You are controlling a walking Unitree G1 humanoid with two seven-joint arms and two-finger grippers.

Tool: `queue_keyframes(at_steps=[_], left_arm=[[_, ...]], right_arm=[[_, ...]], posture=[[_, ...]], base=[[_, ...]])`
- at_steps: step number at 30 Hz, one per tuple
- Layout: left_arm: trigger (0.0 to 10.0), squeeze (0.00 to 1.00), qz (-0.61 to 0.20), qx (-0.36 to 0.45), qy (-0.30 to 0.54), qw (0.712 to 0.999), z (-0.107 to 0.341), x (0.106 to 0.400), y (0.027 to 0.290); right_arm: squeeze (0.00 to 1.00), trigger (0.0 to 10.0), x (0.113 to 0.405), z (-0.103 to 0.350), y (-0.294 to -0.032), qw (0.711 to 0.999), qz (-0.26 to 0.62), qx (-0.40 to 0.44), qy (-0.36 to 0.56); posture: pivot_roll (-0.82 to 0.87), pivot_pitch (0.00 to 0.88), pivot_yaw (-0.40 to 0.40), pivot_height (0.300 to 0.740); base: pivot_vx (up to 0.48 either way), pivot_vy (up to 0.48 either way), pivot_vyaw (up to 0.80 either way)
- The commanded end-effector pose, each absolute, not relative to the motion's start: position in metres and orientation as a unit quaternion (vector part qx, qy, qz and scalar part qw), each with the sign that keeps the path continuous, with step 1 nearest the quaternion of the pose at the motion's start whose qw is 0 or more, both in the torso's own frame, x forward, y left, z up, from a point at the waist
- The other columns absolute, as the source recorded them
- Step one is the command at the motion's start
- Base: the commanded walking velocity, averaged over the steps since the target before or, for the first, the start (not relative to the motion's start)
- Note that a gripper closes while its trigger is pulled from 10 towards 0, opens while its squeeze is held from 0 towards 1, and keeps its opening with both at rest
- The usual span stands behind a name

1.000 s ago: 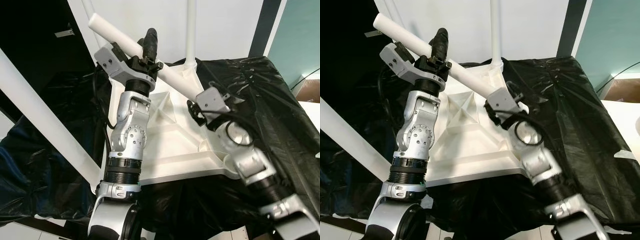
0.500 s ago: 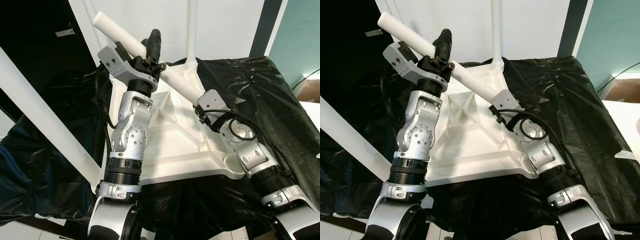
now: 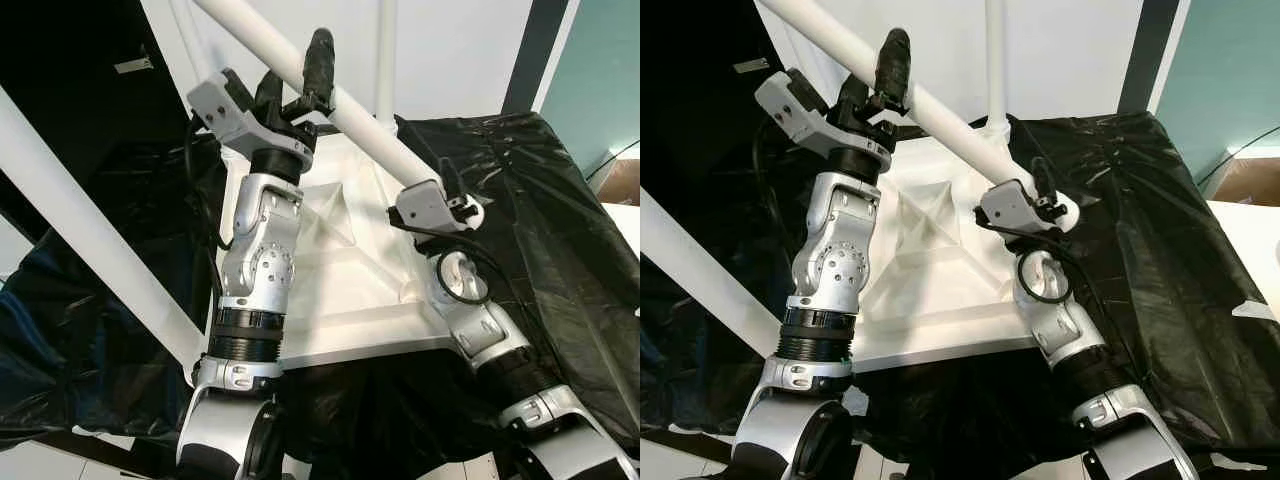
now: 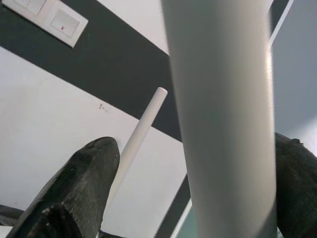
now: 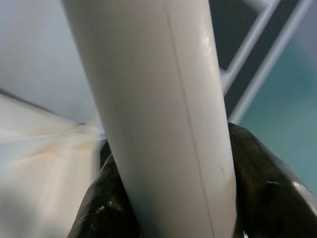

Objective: Building children table

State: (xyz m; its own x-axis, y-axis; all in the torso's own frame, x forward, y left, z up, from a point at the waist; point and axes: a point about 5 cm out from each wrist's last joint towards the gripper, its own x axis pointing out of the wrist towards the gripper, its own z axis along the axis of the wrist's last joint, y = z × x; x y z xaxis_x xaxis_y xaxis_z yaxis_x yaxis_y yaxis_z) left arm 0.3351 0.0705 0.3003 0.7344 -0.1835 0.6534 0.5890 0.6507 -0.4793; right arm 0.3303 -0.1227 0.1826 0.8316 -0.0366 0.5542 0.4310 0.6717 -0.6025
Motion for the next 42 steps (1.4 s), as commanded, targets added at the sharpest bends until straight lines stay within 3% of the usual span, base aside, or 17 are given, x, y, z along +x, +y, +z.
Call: queue_keyframes(at_steps=[1,5,6,7,8,14,15,16,17,20,21,26,27,29,39,40,42], left_arm=[[10.0,0.0,-0.185,-0.386,-0.255,0.867,0.293,0.34,0.07],[10.0,0.0,-0.196,-0.383,-0.264,0.863,0.295,0.336,0.068],[5.8,0.0,-0.203,-0.379,-0.268,0.862,0.295,0.334,0.066],[5.8,0.0,-0.203,-0.379,-0.268,0.862,0.295,0.334,0.066],[0.0,0.0,-0.216,-0.375,-0.272,0.859,0.295,0.331,0.064],[0.0,0.0,-0.253,-0.365,-0.29,0.848,0.297,0.324,0.059],[0.0,0.0,-0.258,-0.362,-0.293,0.847,0.298,0.323,0.058],[0.0,0.0,-0.258,-0.362,-0.293,0.847,0.298,0.323,0.058],[0.0,0.0,-0.26,-0.355,-0.296,0.848,0.298,0.322,0.058],[0.0,0.0,-0.262,-0.347,-0.299,0.849,0.298,0.322,0.058],[0.0,0.0,-0.264,-0.341,-0.301,0.851,0.298,0.321,0.058],[0.0,0.0,-0.272,-0.334,-0.304,0.85,0.299,0.32,0.057],[0.0,0.0,-0.276,-0.342,-0.303,0.845,0.301,0.319,0.056],[0.0,0.0,-0.283,-0.348,-0.304,0.841,0.303,0.318,0.055],[0.0,0.0,-0.292,-0.346,-0.305,0.838,0.304,0.317,0.05],[0.0,0.0,-0.292,-0.346,-0.306,0.838,0.305,0.317,0.051],[0.0,0.0,-0.29,-0.346,-0.307,0.838,0.306,0.317,0.052]], right_arm=[[0.0,0.0,0.324,0.184,-0.115,0.858,-0.139,-0.388,-0.306],[0.0,0.0,0.32,0.173,-0.113,0.859,-0.122,-0.395,-0.302],[0.0,0.0,0.319,0.17,-0.112,0.858,-0.117,-0.399,-0.302],[0.0,0.0,0.319,0.17,-0.112,0.858,-0.117,-0.399,-0.302],[0.0,0.0,0.318,0.169,-0.11,0.854,-0.115,-0.405,-0.305],[0.0,0.0,0.325,0.163,-0.108,0.859,-0.113,-0.407,-0.291],[0.0,6.7,0.326,0.162,-0.107,0.867,-0.103,-0.398,-0.282],[0.0,6.7,0.326,0.162,-0.107,0.867,-0.103,-0.398,-0.282],[0.0,10.0,0.326,0.164,-0.105,0.879,-0.091,-0.379,-0.274],[0.0,10.0,0.327,0.167,-0.101,0.901,-0.062,-0.347,-0.254],[1.0,10.0,0.328,0.171,-0.097,0.917,-0.029,-0.319,-0.236],[1.0,10.0,0.328,0.185,-0.085,0.943,0.06,-0.271,-0.186],[0.18,10.0,0.327,0.193,-0.082,0.941,0.105,-0.272,-0.17],[0.0,10.0,0.326,0.202,-0.08,0.929,0.175,-0.29,-0.147],[0.0,9.1,0.335,0.194,-0.115,0.9,0.291,-0.323,-0.033],[0.0,0.0,0.334,0.192,-0.119,0.892,0.312,-0.327,-0.013],[0.0,0.0,0.331,0.192,-0.122,0.884,0.338,-0.324,0.008]], posture=[[-0.1,0.0,0.13,0.74],[-0.09,0.0,0.122,0.74],[-0.09,0.0,0.122,0.74],[-0.09,0.0,0.122,0.74],[-0.09,0.0,0.122,0.74],[-0.08,0.0,0.121,0.74],[-0.08,0.0,0.12,0.74],[-0.08,0.0,0.12,0.74],[-0.08,0.0,0.12,0.74],[-0.08,0.0,0.122,0.74],[-0.08,0.0,0.122,0.74],[-0.09,0.0,0.125,0.74],[-0.09,0.0,0.127,0.74],[-0.1,0.0,0.128,0.74],[-0.11,0.0,0.125,0.74],[-0.11,0.0,0.122,0.74],[-0.1,0.0,0.118,0.74]], base=[[0.0,0.0,0.0],[0.0,0.0,0.0],[0.0,0.0,0.0],[0.0,0.0,0.0],[0.0,0.0,0.0],[0.0,0.0,0.0],[0.0,0.0,0.0],[0.0,0.0,0.0],[0.0,0.0,0.0],[0.0,0.0,0.0],[0.0,0.0,0.0],[0.0,0.0,0.0],[0.0,0.0,0.0],[0.0,0.0,0.0],[0.0,0.0,0.0],[0.0,0.0,0.0],[0.0,0.0,0.0]])
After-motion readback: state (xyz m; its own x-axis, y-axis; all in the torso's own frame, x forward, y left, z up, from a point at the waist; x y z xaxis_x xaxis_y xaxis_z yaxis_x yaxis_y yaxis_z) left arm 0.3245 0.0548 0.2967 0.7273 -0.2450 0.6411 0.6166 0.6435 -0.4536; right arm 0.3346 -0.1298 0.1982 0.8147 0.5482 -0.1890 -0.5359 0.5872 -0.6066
